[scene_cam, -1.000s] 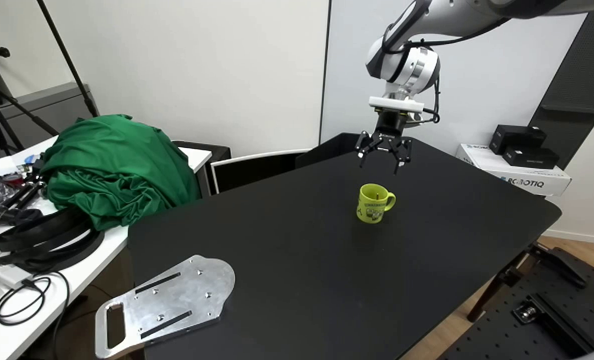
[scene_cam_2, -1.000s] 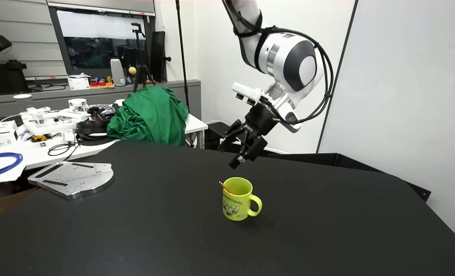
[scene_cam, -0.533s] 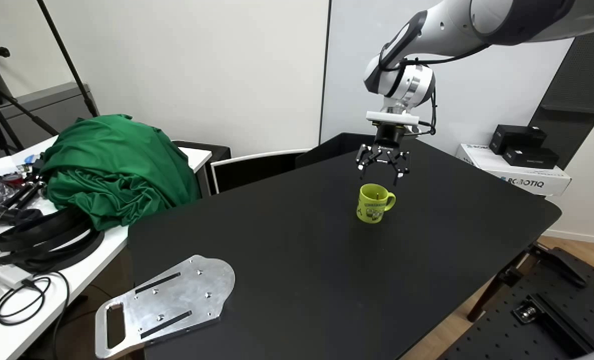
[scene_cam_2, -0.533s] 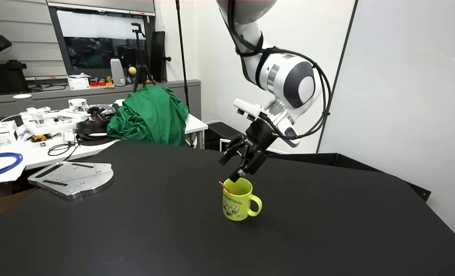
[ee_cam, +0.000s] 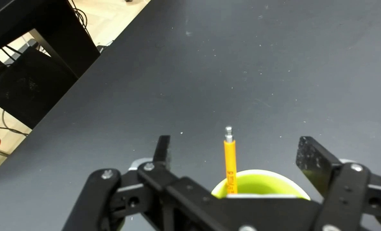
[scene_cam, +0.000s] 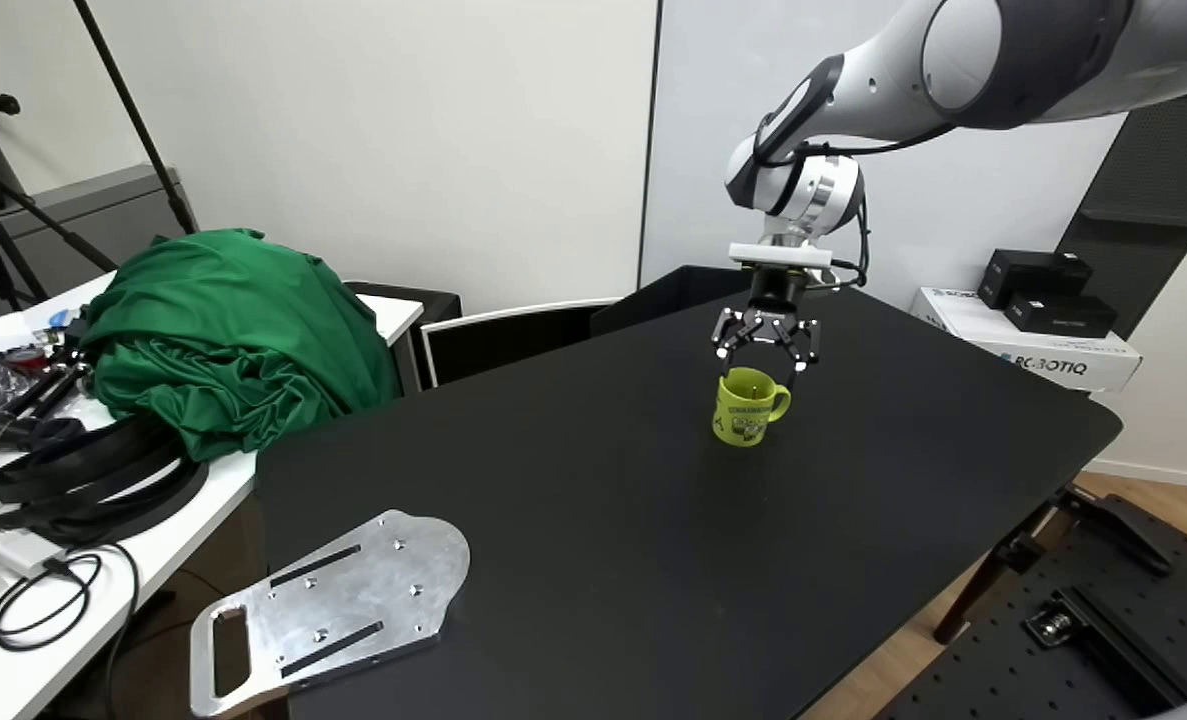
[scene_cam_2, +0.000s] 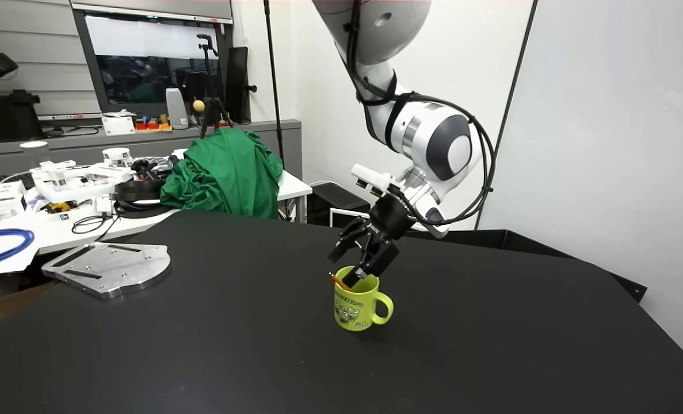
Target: Remove the Ellen key from the cup and put it on the table
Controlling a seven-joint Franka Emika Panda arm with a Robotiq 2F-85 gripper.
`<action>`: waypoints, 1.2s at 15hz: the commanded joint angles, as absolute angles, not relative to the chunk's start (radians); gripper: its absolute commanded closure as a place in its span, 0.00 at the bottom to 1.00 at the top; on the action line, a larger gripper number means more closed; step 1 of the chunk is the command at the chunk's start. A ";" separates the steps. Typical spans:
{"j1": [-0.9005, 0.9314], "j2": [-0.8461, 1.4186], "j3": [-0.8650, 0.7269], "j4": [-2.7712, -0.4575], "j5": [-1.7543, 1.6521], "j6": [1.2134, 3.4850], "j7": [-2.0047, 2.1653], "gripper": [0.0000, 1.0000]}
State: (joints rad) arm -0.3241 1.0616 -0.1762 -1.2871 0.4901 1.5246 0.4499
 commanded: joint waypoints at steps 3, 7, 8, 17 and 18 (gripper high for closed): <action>-0.340 1.116 -0.166 -1.205 0.493 1.474 0.506 0.00; -0.341 1.135 -0.166 -1.184 0.492 1.459 0.513 0.00; -0.341 1.139 -0.166 -1.179 0.491 1.455 0.515 0.00; -0.340 1.151 -0.166 -1.165 0.488 1.461 0.512 0.67; -0.339 1.149 -0.166 -1.165 0.487 1.461 0.512 0.75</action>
State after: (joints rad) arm -0.3245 1.1282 -0.1762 -1.2187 0.4900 1.4905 0.4710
